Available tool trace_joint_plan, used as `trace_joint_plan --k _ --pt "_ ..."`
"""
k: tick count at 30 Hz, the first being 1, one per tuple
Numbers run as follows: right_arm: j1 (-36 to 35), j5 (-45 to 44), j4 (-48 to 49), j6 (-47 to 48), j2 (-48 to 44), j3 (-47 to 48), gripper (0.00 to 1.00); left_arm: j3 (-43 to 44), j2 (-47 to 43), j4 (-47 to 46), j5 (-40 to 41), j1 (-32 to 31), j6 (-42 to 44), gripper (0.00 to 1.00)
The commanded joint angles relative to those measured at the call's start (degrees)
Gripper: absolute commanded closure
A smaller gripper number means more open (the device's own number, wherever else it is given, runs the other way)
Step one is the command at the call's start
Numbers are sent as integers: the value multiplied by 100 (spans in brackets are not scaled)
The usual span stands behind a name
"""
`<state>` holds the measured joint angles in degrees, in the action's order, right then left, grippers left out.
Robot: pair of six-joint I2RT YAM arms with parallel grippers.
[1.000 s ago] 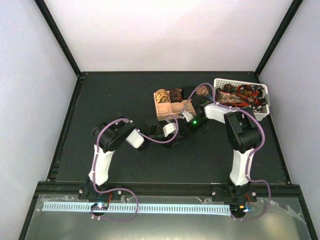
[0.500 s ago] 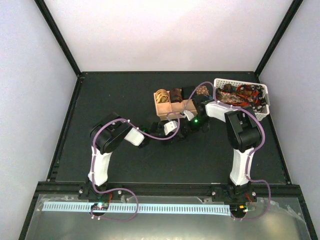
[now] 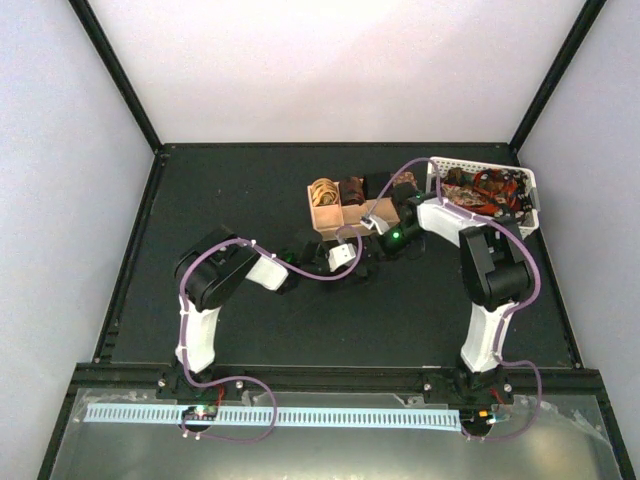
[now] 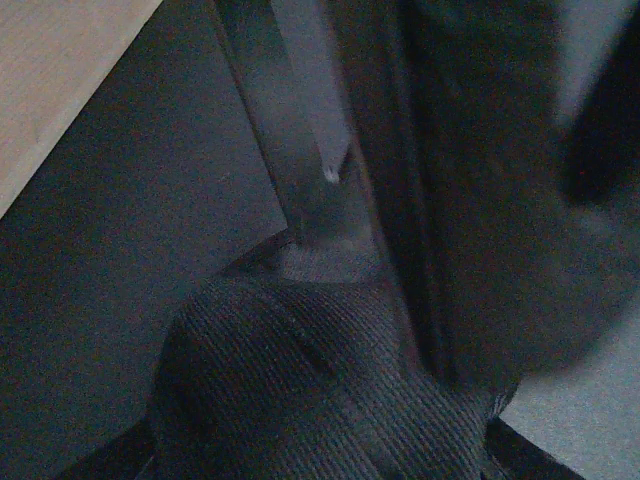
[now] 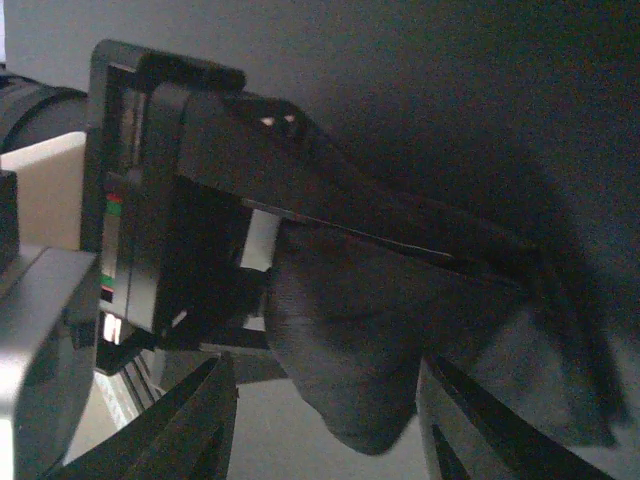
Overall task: Roll the ties
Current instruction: Roll the tie at the center of the board.
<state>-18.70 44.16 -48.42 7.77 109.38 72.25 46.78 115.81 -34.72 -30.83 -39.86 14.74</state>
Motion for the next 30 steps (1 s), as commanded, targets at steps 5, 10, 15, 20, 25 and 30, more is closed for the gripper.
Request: trace_joint_plan --k 5,10,15,20,25,30 --pt "-331 -180 365 -395 262 -70 55 -6 54 989 228 -68 292 54" --pt "-336 -478 440 -303 311 -192 82 -2 63 999 227 -68 284 53" --pt "-302 -637 372 -210 347 -204 99 8 69 985 223 -70 268 51" --pt "-170 -646 454 -236 322 -275 99 -3 74 963 209 -66 266 51" --pt "-182 -262 651 -597 246 -259 60 -8 80 956 201 -72 257 51" --pt "-273 -293 650 -648 277 -174 57 10 76 981 209 -71 275 51"
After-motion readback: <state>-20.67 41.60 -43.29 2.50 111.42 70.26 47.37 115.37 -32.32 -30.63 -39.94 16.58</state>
